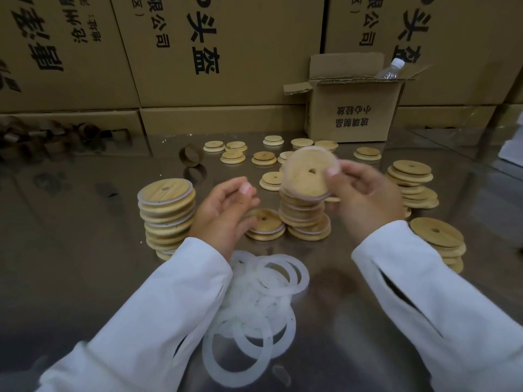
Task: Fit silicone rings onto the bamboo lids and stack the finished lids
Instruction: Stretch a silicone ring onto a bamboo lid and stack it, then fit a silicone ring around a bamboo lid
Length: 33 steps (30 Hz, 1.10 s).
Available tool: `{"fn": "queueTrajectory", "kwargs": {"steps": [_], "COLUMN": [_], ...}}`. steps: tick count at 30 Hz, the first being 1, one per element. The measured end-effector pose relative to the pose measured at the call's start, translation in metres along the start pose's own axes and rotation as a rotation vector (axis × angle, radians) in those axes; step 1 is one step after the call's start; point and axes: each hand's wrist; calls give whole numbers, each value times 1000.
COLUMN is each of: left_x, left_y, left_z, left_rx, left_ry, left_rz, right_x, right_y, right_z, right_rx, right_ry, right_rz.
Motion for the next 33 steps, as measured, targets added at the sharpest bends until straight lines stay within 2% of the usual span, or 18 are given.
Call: {"fn": "queueTrajectory", "kwargs": {"steps": [3, 5, 7, 12, 18, 20, 23, 25, 28, 33], "left_x": [1, 3, 5, 7, 11, 13, 14, 14, 16, 18], "left_y": [-1, -1, 0, 0, -2, -3, -5, -6, -7, -7], "left_z": [-2, -2, -1, 3, 7, 6, 3, 1, -1, -2], "left_rx": [-58, -64, -30, 68, 263, 270, 218, 184, 132, 63], "left_ry": [80, 141, 194, 232, 352, 379, 391, 393, 396, 396], "left_rz": [-72, -144, -219, -346, -685, -790, -821, -837, -861, -859], "right_x": [-2, -5, -8, -21, -28, -29, -25, -16, 2, 12], "right_y": [-10, -19, -25, -23, -20, -20, -19, -22, -36, -65], "right_z": [-22, -33, -39, -39, -35, -33, -28, -27, -32, -34], "right_rx": [-322, -385, -353, -86, 20, 69, 159, 155, 53, -4], "right_ry": [128, 123, 89, 26, -125, -185, -273, -350, -440, -311], "right_rz": [-14, 118, 308, 777, 969, 1046, 1185, 1248, 1352, 1426]}}
Point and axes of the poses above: each hand's wrist, its own z-axis away from the middle knuckle, its own y-axis out of the palm, x = y × z, and after that the axes turned 14 degrees about -x, right-handed
